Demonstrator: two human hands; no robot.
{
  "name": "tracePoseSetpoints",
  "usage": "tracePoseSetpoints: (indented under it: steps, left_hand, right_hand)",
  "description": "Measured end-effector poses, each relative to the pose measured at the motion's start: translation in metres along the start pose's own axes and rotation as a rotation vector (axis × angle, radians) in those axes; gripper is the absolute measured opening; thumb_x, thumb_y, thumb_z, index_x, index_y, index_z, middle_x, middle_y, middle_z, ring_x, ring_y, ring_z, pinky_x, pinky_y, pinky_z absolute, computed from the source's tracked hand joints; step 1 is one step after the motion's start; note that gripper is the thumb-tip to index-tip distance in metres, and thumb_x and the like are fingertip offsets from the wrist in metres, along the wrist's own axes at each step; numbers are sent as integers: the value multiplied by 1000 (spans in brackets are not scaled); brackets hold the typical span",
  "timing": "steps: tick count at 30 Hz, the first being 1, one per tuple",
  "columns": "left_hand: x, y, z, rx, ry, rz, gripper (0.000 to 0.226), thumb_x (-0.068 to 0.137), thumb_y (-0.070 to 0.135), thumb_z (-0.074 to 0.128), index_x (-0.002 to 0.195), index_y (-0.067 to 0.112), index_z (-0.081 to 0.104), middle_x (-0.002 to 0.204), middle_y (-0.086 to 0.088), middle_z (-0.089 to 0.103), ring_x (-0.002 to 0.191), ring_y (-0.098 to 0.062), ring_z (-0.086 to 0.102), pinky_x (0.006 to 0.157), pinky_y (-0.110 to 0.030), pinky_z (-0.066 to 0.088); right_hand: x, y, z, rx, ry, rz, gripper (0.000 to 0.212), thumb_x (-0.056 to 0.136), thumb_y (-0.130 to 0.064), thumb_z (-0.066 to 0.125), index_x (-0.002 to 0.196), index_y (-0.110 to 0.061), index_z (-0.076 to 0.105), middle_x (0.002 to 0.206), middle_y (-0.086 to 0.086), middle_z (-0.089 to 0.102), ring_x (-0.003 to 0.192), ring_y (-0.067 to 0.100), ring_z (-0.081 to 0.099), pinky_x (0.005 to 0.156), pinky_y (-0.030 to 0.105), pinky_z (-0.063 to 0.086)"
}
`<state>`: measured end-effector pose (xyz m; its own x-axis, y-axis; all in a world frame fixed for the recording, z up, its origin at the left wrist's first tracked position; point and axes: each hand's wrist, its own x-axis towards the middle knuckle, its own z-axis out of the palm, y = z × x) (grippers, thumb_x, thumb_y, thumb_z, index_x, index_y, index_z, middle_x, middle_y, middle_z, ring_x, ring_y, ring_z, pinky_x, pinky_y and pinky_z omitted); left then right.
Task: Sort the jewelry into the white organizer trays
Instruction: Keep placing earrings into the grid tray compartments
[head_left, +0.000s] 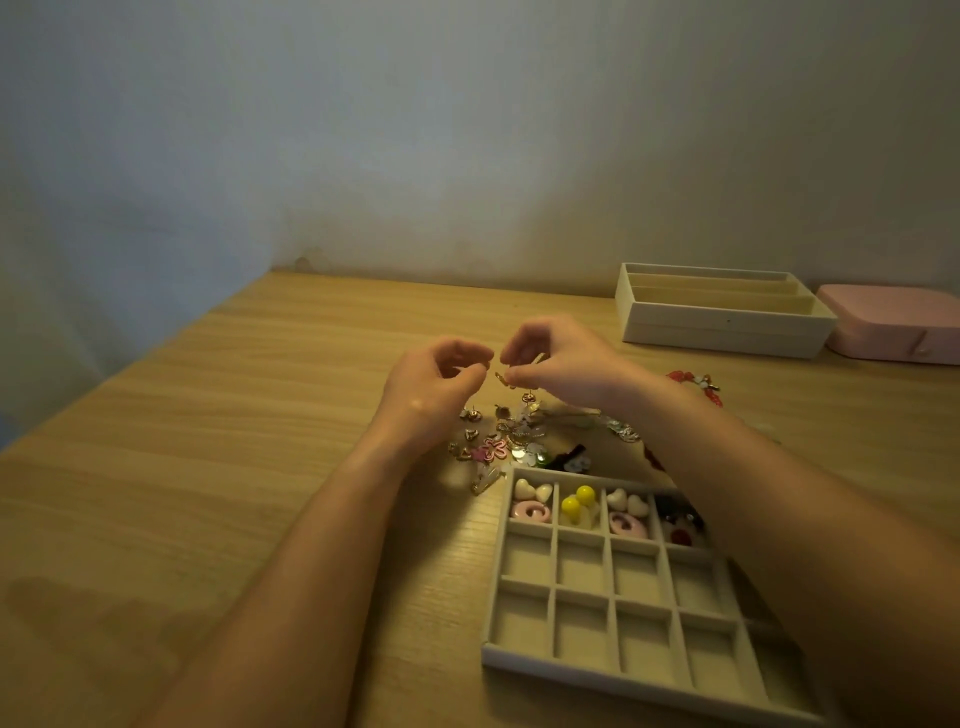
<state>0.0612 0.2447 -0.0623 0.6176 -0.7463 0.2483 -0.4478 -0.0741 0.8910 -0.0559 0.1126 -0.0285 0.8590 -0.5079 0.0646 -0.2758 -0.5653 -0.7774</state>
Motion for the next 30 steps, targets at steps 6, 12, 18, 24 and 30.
tracePoseSetpoints:
  steps: [6, 12, 18, 24, 30]
  left_hand:
    - [-17, 26, 6, -174, -27, 104, 14, 87, 13, 74, 101, 11, 75, 87, -2, 76, 80, -8, 70, 70, -23, 57]
    - [-25, 34, 8, -384, -56, 32, 10, 87, 6, 72, 96, 10, 72, 83, -8, 76, 74, -20, 73, 71, -28, 60]
    - [-27, 39, 5, -503, -2, -29, 14, 87, 3, 71, 101, 3, 70, 84, -13, 77, 73, -18, 74, 64, -22, 58]
    - [-30, 39, 10, -500, 81, -12, 17, 87, 3, 73, 103, 1, 71, 86, -15, 76, 76, -23, 75, 67, -24, 59]
    - [-33, 42, 15, -451, 83, 34, 18, 83, 7, 77, 101, 4, 73, 84, -11, 77, 76, -23, 75, 65, -24, 58]
  right_hand:
    - [-27, 0, -15, 433, -69, 102, 13, 93, -8, 69, 104, -14, 67, 95, 6, 70, 82, 17, 63, 71, 30, 55]
    - [-43, -4, -15, 690, -87, 221, 20, 96, -11, 66, 115, -7, 69, 93, 7, 71, 78, 18, 66, 66, 27, 56]
    - [-54, -5, -15, 919, 26, 297, 17, 96, -2, 61, 112, -4, 67, 89, 9, 77, 78, 18, 71, 71, 29, 59]
    - [-60, -7, -15, 897, 48, 235, 18, 93, -6, 68, 111, -6, 71, 97, 12, 78, 82, 20, 74, 69, 28, 60]
    - [-60, -9, -12, 645, 134, 126, 15, 89, -9, 74, 104, -9, 76, 90, 7, 77, 82, 18, 72, 73, 28, 60]
